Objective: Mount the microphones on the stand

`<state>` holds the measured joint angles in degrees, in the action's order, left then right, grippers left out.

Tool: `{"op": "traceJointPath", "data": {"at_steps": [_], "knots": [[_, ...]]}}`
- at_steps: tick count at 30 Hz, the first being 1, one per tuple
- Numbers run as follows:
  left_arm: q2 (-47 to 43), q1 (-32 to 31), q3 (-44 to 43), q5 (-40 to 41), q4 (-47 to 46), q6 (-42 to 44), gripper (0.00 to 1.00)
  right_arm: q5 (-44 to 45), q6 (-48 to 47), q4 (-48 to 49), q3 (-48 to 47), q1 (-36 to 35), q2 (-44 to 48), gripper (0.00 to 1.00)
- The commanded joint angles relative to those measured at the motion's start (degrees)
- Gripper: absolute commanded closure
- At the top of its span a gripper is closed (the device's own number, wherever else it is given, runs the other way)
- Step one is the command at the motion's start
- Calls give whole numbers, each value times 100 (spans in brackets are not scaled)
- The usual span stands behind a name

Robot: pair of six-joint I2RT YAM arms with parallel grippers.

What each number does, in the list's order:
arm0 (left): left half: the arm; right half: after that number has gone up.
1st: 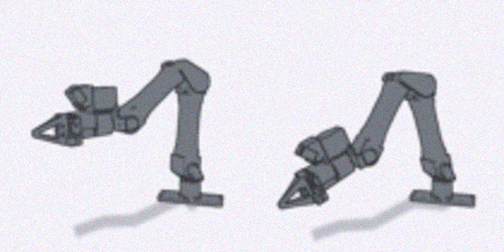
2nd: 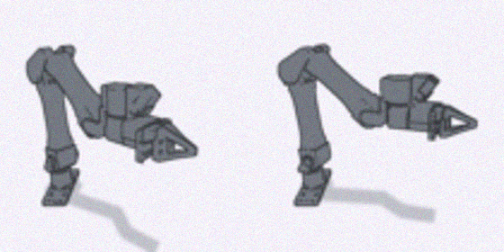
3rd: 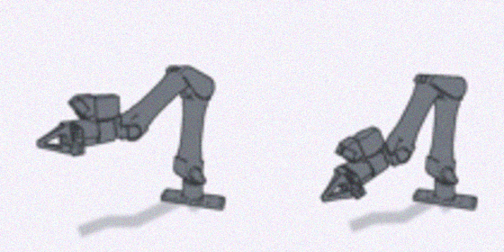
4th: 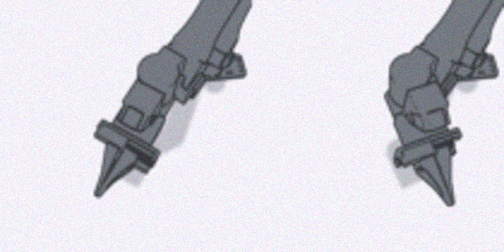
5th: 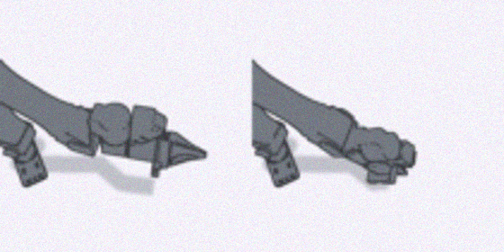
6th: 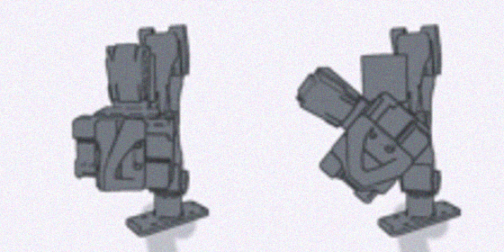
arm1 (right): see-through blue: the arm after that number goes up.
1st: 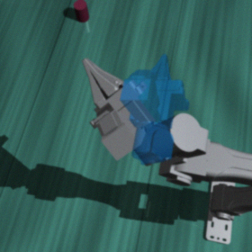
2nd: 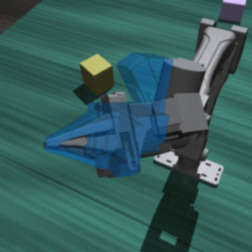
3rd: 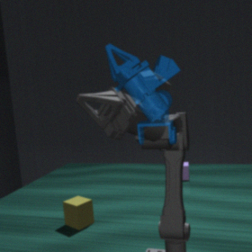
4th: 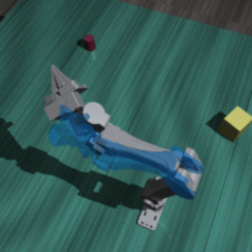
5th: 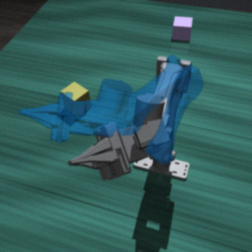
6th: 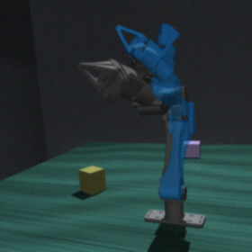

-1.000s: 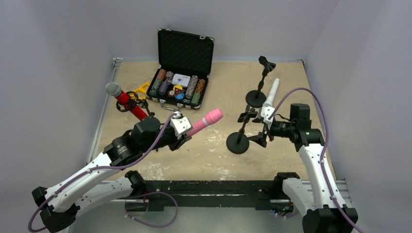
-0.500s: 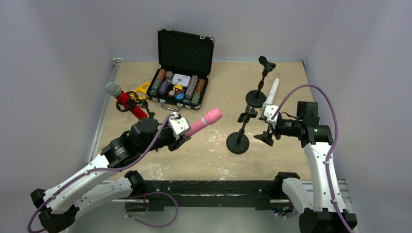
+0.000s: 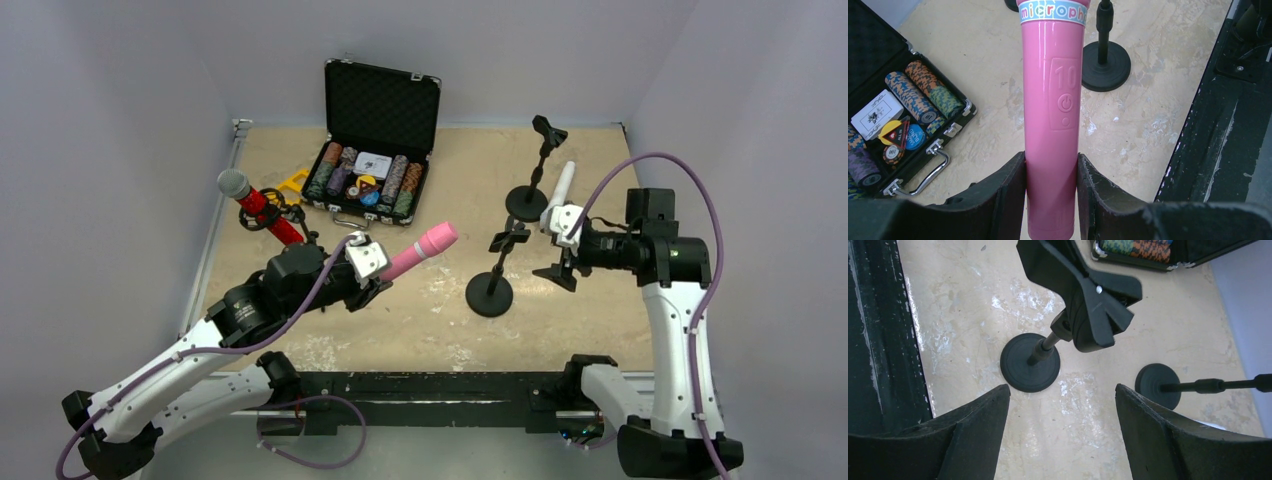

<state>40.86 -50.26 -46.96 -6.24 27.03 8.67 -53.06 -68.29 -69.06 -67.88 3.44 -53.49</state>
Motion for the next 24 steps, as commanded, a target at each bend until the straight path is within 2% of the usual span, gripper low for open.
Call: {"op": "traceJointPath", "data": {"at_steps": [1,4,8,16,24], "knots": [[-71,25,20,-108,-382,85,100,-103,-411,-808,-922,-61,-269,19],[-71,25,20,-109,-382,87,100,101,-362,-998,-1449,-667,-584,19],[-94,25,24,-77,-374,106,100,450,49,-755,-1845,-1479,-813,19],[-113,25,37,-76,-392,110,100,699,-721,-1029,-2570,-2116,-1458,16],[-184,25,62,-12,-390,137,100,971,-750,-1062,-2719,-2346,-2072,25]]}}
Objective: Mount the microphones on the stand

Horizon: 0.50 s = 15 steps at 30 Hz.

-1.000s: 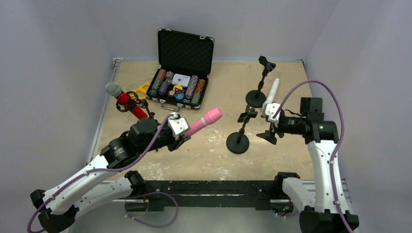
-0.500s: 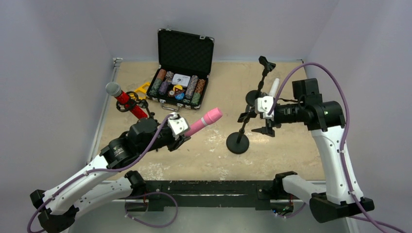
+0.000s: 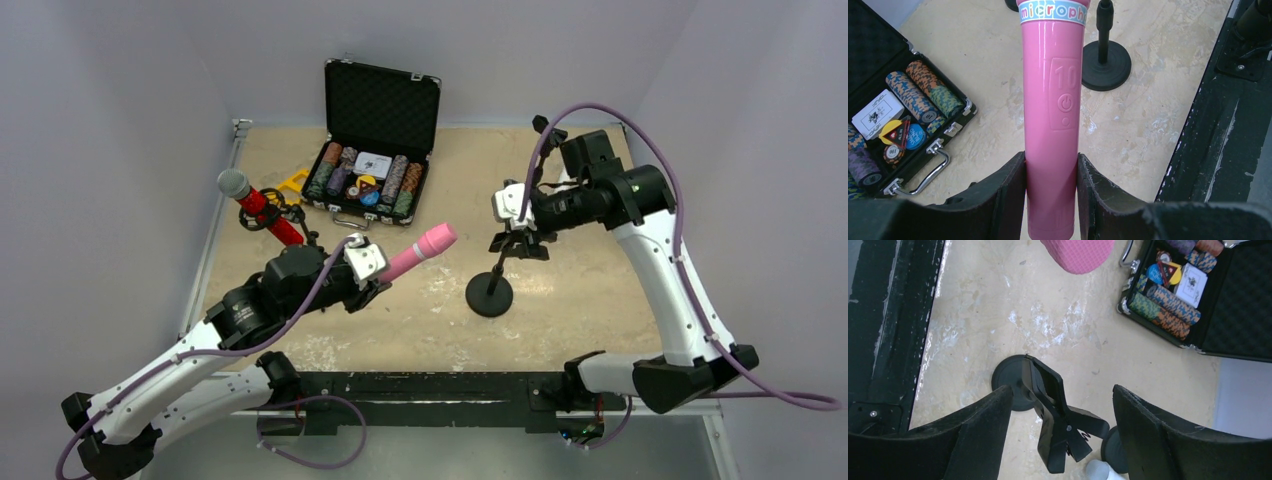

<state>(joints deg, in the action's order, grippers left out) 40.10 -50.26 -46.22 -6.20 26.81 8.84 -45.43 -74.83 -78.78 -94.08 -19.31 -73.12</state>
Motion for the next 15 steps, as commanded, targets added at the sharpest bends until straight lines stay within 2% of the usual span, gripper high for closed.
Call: {"op": "traceJointPath", "data": {"at_steps": [1,3,7,9,11,13,15], "knots": [[-103,25,-12,-18,-369,124,100,216,-77,-93,-89,-85,-152,27],[-107,25,-12,-39,-369,122,100,231,7,-103,-95,-122,-247,34],[-122,25,-14,-13,-367,123,100,184,371,-18,-187,-160,-386,55],[-129,25,-12,-13,-369,122,100,166,792,285,-68,-160,-333,65],[-133,25,-12,-13,-369,122,100,171,1111,638,92,-160,-252,71],[-140,25,-16,-9,-369,126,100,214,1628,1104,308,-167,-159,83],[-148,25,-12,-3,-369,121,100,313,2197,1594,592,-180,-34,86]]}}
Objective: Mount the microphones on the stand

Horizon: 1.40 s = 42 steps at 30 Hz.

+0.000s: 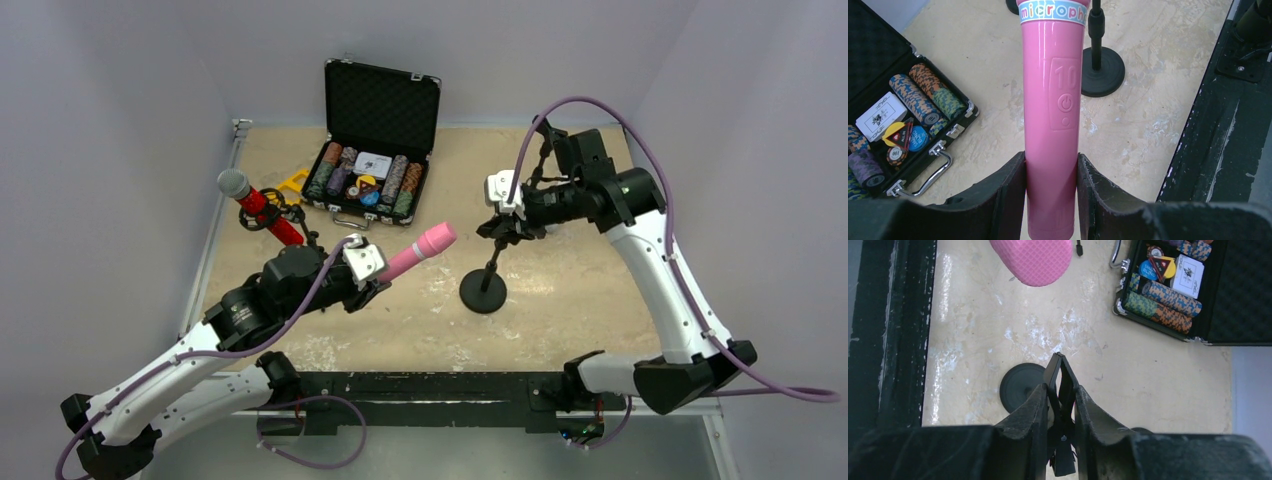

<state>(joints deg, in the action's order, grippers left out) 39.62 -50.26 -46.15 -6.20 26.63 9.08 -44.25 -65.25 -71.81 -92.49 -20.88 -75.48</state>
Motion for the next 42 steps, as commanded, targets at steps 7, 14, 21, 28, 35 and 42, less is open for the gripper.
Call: {"op": "traceJointPath", "data": {"at_steps": [7,14,21,28,35,42], "knots": [[-81,25,-11,0,-361,98,100,804,2950,2551,1314,-47,763,84],[-58,25,-1,14,-369,108,100,395,3248,2531,1354,-43,742,70],[-83,25,-3,22,-369,104,100,143,3089,2122,949,-39,736,39],[-94,25,0,16,-369,115,100,-58,2721,1675,676,88,902,18],[-94,25,-2,-3,-369,111,100,-527,2395,1303,481,475,1134,15],[-111,25,-4,-16,-369,119,100,-827,2284,1225,536,983,1400,14]]}}
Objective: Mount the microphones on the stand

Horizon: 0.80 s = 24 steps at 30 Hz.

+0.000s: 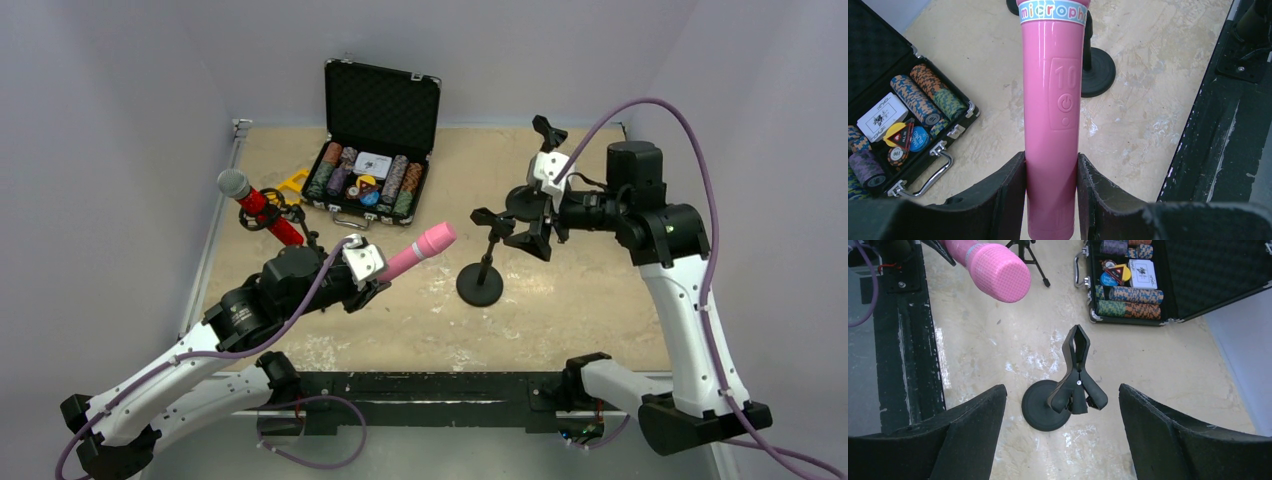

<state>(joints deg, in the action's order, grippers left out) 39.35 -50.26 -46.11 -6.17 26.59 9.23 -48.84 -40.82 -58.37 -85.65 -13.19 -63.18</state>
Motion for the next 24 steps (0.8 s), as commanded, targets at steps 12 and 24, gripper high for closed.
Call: {"op": "traceJointPath", "data": {"at_steps": [12,24], "knots": [[-106,25,-8,-25,-365,94,100,-546,-190,31,283,516,460,13],[-99,25,-8,-36,-365,102,100,-690,-272,45,443,582,508,12]]}}
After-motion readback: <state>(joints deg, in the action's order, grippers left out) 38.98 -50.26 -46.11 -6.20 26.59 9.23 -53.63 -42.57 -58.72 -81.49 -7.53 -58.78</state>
